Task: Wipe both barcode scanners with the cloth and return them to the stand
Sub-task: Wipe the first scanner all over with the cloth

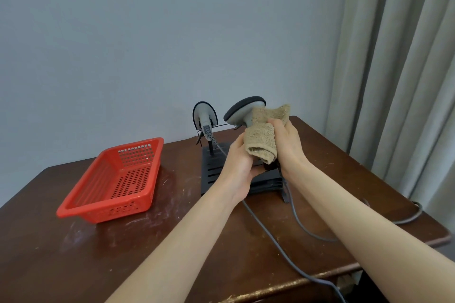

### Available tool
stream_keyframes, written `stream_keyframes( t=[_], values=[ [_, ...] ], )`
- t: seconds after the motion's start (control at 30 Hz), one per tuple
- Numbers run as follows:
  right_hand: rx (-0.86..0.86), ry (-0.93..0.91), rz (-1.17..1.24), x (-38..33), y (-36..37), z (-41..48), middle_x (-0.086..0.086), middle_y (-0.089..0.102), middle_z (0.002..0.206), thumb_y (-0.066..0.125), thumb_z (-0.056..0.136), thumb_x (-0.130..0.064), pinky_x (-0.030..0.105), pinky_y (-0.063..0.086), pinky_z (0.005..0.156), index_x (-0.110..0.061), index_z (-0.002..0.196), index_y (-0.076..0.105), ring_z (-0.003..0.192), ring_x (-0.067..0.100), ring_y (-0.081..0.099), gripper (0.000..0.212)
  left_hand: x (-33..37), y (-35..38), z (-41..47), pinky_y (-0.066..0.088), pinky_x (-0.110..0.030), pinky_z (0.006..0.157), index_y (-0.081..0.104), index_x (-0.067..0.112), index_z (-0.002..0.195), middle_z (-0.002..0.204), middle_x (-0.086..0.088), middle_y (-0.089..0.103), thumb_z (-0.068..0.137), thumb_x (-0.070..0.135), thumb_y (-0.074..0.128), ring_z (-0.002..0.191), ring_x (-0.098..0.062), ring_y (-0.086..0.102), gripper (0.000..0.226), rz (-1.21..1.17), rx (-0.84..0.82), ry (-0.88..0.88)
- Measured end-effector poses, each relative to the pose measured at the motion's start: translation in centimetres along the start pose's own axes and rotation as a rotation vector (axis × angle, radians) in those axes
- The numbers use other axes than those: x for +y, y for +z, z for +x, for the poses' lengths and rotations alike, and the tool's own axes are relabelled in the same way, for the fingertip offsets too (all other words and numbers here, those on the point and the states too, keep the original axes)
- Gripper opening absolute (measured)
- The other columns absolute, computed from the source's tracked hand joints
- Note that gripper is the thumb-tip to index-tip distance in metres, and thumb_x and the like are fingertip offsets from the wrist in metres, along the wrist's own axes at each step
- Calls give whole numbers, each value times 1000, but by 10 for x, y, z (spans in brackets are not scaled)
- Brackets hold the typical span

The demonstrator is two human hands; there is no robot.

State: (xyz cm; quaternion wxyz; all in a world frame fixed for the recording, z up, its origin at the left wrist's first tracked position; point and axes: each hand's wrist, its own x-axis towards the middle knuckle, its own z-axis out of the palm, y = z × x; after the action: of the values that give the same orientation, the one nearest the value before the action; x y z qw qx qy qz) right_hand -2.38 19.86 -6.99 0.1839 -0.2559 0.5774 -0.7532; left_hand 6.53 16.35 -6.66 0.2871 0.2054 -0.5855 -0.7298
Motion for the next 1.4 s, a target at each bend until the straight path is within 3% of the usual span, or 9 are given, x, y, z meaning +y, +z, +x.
stream_keyframes(
  t=[0.3,0.4,0.5,0.6,0.7,0.87,1.1,1.23,1.4],
  values=[
    [-56,99,-104,-6,-8,6,11,53,69,50,93,-19,34,42,60,10,92,60,65,22,51,31,-12,-9,8,55,-32,67,67,18,108,93,0,73,92,7,59,80,-16,68,21,-79,73,25],
    [-86,116,-45,-11,-9,11,6,57,74,49,93,-22,33,49,66,-6,80,57,69,20,56,22,-12,-8,9,56,-34,70,68,17,103,92,-1,74,93,12,58,82,-16,69,15,-102,49,54],
    [-74,117,-58,-24,-9,17,3,60,66,45,95,-19,20,47,45,-11,75,56,57,14,58,24,-7,-6,11,55,-32,69,67,15,105,91,0,73,96,16,54,84,-15,67,16,-121,53,78],
    [-8,8,-91,-37,-13,26,0,57,65,45,94,-16,22,44,49,-14,72,54,59,12,58,24,-1,-8,12,54,-31,69,65,11,100,87,-2,70,96,10,49,79,-15,65,16,-128,75,88],
    [113,-240,-347,-47,-23,37,2,59,88,45,95,-18,33,44,72,-10,93,54,86,22,56,12,2,-15,13,51,-42,80,53,9,77,84,-11,55,93,3,44,84,-24,55,20,-125,125,76],
    [46,-389,-844,-34,-12,40,5,55,96,48,95,-27,34,34,70,-17,104,43,88,28,52,15,-6,-12,11,47,-37,73,46,9,87,86,-9,47,93,6,39,79,-23,53,10,-113,131,53],
    [-149,-457,-677,-11,-6,29,-2,59,96,64,85,-18,25,39,78,-22,100,68,93,14,56,16,-8,-9,11,47,-39,75,56,6,92,88,-13,56,95,8,37,79,-25,54,20,-190,144,1],
    [-299,-415,-516,-6,-14,3,-5,60,109,60,82,-2,1,37,76,-20,108,70,90,-11,55,33,-8,-15,16,50,-35,70,61,10,92,81,-10,64,98,18,39,70,-21,61,24,-229,185,12],
    [-402,-425,-402,3,-19,-10,-7,58,102,59,82,-8,16,43,85,-30,93,74,98,1,54,28,-11,-19,19,53,-38,79,68,11,89,87,-11,69,100,30,38,86,-26,66,37,-207,161,31]
  ],
)
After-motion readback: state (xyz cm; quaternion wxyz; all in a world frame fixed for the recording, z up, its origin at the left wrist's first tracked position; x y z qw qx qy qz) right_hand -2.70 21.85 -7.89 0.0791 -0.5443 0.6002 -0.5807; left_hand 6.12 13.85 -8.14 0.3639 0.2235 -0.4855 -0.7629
